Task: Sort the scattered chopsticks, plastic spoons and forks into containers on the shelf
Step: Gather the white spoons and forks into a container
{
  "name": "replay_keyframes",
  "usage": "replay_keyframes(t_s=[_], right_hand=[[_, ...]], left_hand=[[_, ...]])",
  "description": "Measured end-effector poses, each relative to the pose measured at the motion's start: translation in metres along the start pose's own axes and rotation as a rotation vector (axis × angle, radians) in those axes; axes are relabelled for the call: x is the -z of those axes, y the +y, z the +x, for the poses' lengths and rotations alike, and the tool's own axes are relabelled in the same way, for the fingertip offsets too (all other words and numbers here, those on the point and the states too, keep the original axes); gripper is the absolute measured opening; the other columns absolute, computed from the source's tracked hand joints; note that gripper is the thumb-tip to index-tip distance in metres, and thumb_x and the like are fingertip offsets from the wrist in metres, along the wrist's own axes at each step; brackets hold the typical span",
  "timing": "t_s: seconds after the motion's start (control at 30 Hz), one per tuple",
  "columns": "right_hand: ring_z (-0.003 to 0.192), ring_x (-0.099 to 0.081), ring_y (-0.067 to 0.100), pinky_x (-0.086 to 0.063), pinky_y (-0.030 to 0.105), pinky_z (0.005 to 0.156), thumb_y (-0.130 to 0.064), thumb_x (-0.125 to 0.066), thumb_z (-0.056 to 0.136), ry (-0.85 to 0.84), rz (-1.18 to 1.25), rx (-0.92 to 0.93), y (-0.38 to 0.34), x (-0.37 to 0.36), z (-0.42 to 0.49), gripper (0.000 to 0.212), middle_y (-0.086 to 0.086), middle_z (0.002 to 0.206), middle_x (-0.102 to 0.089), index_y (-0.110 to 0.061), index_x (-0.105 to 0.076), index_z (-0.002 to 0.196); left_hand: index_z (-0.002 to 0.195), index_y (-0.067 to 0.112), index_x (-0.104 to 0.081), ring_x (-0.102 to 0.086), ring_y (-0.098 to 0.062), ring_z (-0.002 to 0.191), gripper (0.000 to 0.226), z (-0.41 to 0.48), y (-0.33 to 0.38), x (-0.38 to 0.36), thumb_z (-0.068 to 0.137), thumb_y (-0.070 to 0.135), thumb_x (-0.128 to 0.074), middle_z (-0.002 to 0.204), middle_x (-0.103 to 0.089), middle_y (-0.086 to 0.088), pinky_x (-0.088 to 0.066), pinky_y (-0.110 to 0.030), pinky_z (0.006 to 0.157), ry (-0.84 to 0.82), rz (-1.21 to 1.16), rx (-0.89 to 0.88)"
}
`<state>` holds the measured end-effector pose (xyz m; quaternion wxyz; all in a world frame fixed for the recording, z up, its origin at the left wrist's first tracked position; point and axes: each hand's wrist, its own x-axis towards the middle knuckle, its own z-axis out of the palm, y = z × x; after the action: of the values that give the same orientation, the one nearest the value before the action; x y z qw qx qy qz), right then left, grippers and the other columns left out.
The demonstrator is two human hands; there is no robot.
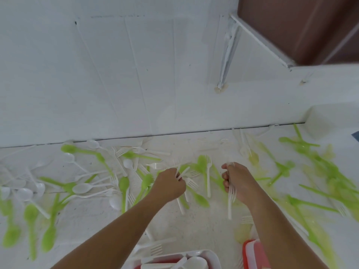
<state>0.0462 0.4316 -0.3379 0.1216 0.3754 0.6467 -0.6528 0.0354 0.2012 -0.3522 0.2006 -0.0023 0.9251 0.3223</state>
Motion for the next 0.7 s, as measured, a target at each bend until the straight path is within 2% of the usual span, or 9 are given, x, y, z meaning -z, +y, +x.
replay_keyframes(t_s=[0.07, 0.17, 0.2, 0.27, 0.37, 0.47, 0.57, 0.63, 0.7], right_hand=[[0.042, -0.035, 0.018, -0.028, 0.022, 0.046, -0.021, -0.048, 0.096, -0.01, -0.128, -0.037, -0.003, -0.01, 0.012, 0.022, 0.003, 0.059, -0.044, -0.007, -0.065, 0.101], [0.069, -0.062, 0.027, -0.037, 0.027, 0.059, -0.044, -0.068, 0.082, 0.075, -0.675, 0.167, 0.004, -0.025, 0.017, 0.04, 0.005, 0.073, -0.063, -0.005, -0.069, 0.09], [0.079, -0.067, 0.03, -0.04, 0.027, 0.062, -0.038, -0.071, 0.077, 0.124, -0.84, 0.244, 0.009, -0.03, 0.017, 0.033, 0.004, 0.074, -0.064, -0.007, -0.068, 0.085], [0.08, -0.068, 0.032, -0.043, 0.027, 0.063, -0.023, -0.065, 0.072, 0.151, -0.957, 0.312, 0.015, -0.035, 0.012, 0.012, 0.002, 0.068, -0.057, -0.012, -0.064, 0.077], [0.07, -0.059, 0.031, -0.043, 0.028, 0.061, -0.015, -0.057, 0.07, 0.177, -0.94, 0.365, 0.015, -0.034, 0.01, 0.002, 0.003, 0.069, -0.057, -0.013, -0.057, 0.071], [0.065, -0.057, 0.027, -0.038, 0.028, 0.055, -0.017, -0.059, 0.068, 0.201, -0.909, 0.384, 0.009, -0.027, 0.008, 0.006, 0.003, 0.069, -0.06, -0.011, -0.057, 0.07], [0.057, -0.045, 0.025, -0.031, 0.03, 0.052, -0.012, -0.065, 0.067, 0.201, -0.712, 0.402, 0.005, -0.017, 0.009, 0.018, 0.002, 0.06, -0.051, -0.004, -0.049, 0.067], [0.06, -0.042, 0.026, -0.031, 0.031, 0.055, -0.004, -0.066, 0.067, 0.153, -0.492, 0.383, -0.001, -0.012, 0.007, 0.018, 0.004, 0.065, -0.049, -0.002, -0.049, 0.072], [0.064, -0.05, 0.025, -0.037, 0.029, 0.057, -0.001, -0.065, 0.074, 0.124, -0.343, 0.357, -0.007, -0.012, 0.002, 0.018, 0.004, 0.077, -0.058, -0.009, -0.056, 0.087]], left_hand=[[0.097, 0.015, -0.063, -0.065, -0.022, 0.092, 0.032, 0.011, 0.006, -0.009, 0.09, 0.046, -0.069, 0.096, -0.065, -0.001, -0.055, -0.032, 0.078, 0.016, 0.131, 0.079], [0.117, 0.012, -0.064, -0.066, -0.03, 0.113, 0.052, 0.014, 0.019, -0.021, 0.09, 0.056, -0.071, 0.117, -0.068, -0.008, -0.051, -0.034, 0.083, 0.069, 0.235, 0.145], [0.118, 0.011, -0.064, -0.066, -0.031, 0.114, 0.05, 0.013, 0.023, -0.024, 0.092, 0.053, -0.071, 0.118, -0.067, -0.009, -0.052, -0.034, 0.084, 0.07, 0.247, 0.148], [0.113, 0.011, -0.064, -0.068, -0.031, 0.11, 0.037, 0.011, 0.027, -0.026, 0.091, 0.041, -0.07, 0.115, -0.068, -0.009, -0.055, -0.035, 0.084, 0.066, 0.236, 0.14], [0.088, 0.015, -0.062, -0.07, -0.031, 0.096, 0.021, 0.006, 0.023, -0.016, 0.071, 0.027, -0.059, 0.093, -0.067, -0.006, -0.057, -0.035, 0.074, 0.01, 0.101, 0.145], [0.068, 0.019, -0.047, -0.057, -0.022, 0.07, 0.009, -0.004, 0.015, 0.0, 0.061, 0.025, -0.046, 0.073, -0.053, 0.001, -0.043, -0.029, 0.059, -0.011, -0.01, 0.091], [0.071, 0.017, -0.042, -0.043, -0.017, 0.06, 0.015, -0.013, -0.003, 0.021, 0.08, 0.017, -0.054, 0.069, -0.048, 0.002, -0.036, -0.028, 0.056, 0.074, -0.094, 0.066], [0.079, 0.012, -0.047, -0.046, -0.018, 0.059, 0.011, -0.017, -0.017, 0.038, 0.085, 0.016, -0.055, 0.07, -0.052, -0.002, -0.036, -0.029, 0.055, 0.112, -0.108, 0.057], [0.086, 0.015, -0.055, -0.052, -0.015, 0.057, 0.005, -0.02, -0.034, 0.055, 0.089, 0.016, -0.052, 0.071, -0.062, -0.002, -0.041, -0.028, 0.055, 0.109, -0.166, 0.071]])
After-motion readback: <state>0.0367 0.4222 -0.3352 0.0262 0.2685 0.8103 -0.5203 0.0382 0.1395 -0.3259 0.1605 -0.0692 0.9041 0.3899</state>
